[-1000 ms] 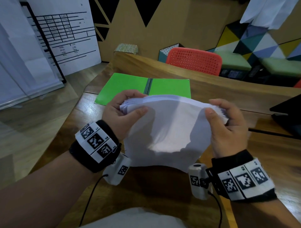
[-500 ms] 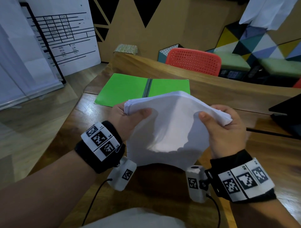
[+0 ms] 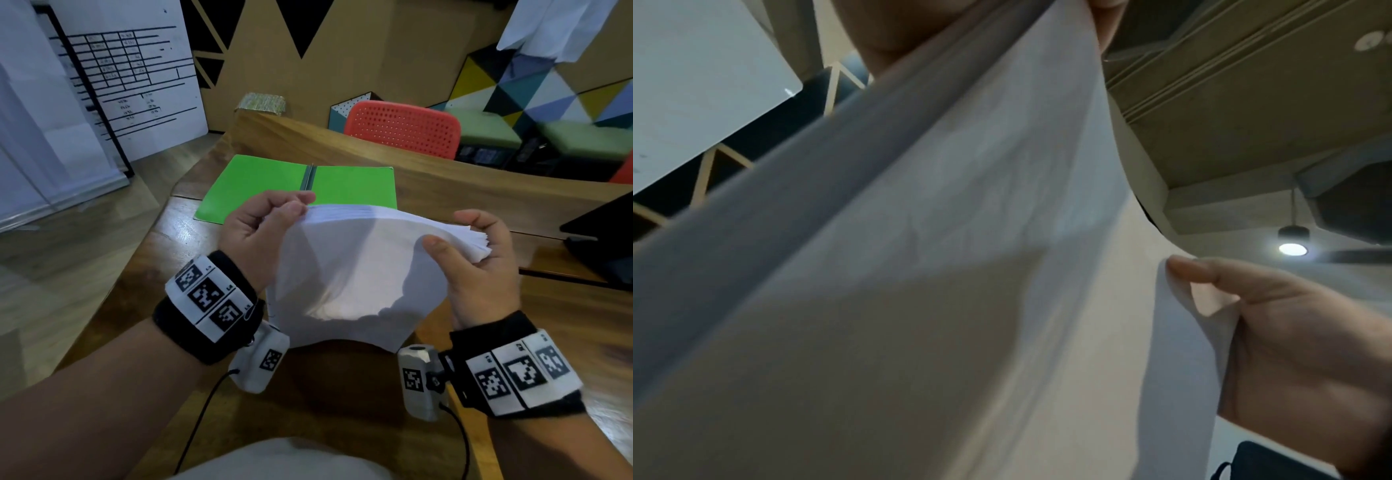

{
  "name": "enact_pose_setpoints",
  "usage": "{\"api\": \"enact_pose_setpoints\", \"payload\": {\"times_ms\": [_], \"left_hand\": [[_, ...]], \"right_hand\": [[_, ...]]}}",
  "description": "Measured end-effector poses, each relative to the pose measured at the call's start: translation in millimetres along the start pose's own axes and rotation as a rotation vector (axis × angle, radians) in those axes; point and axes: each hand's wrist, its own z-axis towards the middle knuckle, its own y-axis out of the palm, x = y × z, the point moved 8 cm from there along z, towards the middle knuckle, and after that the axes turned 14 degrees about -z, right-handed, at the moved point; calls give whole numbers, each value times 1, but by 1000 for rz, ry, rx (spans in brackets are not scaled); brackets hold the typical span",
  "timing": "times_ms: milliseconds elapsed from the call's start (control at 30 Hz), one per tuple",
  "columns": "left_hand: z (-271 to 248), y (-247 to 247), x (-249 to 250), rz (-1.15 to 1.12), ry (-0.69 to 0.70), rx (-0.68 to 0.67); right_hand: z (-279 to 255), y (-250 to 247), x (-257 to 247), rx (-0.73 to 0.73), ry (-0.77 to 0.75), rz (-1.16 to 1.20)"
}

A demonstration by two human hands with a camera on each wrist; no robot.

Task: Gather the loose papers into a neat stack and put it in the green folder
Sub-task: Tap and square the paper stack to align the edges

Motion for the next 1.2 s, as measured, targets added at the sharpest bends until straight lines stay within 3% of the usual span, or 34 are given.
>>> {"api": "enact_pose_setpoints", "payload": {"times_ms": [133,300,500,567,667,767,833,1000,1200], "left_hand": [[7,-4,-9,-108,-48,-43],[-6,5,-16,254,18,-231],[-8,15,-25,-79,-142,-340],[-11,14,-28,-56,-158,-367],[-14,4,-36,150,-197,-276],[-13,-12,-36,360,-143,-23],[-14,-21,-37,336,-178,111],[-17,-17,-25,288,-148,44],[-16,-23,-47,463,-284,6]], "right_hand": [[3,6,1,-53,40,98],[8,7,3,-43,76,214],[8,-10,-1,63,110,236],[8,-12,-2,91,125,220],[6,-11,-4,116,130,135],[2,-7,-4,112,135,124],[-2,-4,-9,81,120,172],[-5,-6,-22,46,25,280],[2,-1,-16,39,21,-2]]}}
